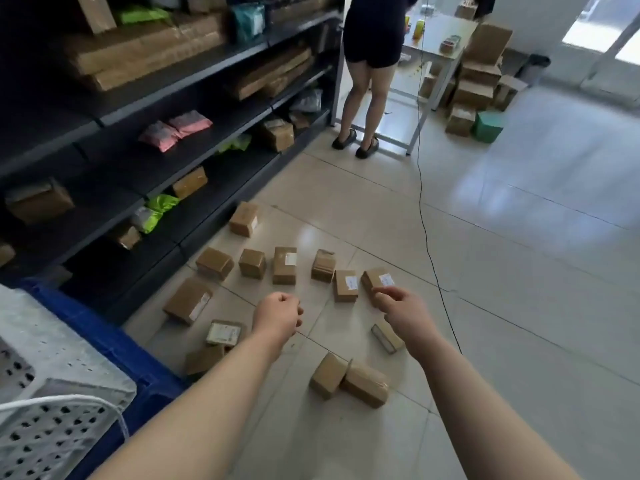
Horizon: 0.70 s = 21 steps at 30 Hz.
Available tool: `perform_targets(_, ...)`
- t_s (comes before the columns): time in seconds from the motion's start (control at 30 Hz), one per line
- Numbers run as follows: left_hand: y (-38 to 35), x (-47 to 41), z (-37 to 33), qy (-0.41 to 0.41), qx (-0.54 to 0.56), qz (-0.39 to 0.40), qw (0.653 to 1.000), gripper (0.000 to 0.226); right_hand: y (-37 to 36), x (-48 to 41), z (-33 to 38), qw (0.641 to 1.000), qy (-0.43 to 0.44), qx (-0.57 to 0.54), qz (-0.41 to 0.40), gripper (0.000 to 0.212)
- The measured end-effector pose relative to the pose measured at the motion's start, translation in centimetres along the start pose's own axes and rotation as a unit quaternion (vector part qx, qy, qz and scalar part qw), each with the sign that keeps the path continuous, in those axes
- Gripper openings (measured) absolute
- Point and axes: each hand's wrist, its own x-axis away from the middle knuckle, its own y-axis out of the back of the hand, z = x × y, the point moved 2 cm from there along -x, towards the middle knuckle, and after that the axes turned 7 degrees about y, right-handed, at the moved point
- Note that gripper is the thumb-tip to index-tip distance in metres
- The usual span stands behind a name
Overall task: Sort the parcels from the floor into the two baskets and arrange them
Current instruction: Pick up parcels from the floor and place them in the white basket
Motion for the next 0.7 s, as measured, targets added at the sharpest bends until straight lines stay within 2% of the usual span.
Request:
perform_targets(0.3,-6.2,-5.9,-2.4,0.035,-0.031,0.046,0.998,0.021,2.1,-5.2,-4.2,0.997,-0.069,-0.033,-0.031,0.020)
perform_targets(0.7,-7.6,-23.4,-10.5,0.077,-0.086,0.066,0.991,0.022,-3.2,-21.7,-1.6,0.988,-0.130,-0.058,-0.057,0.022)
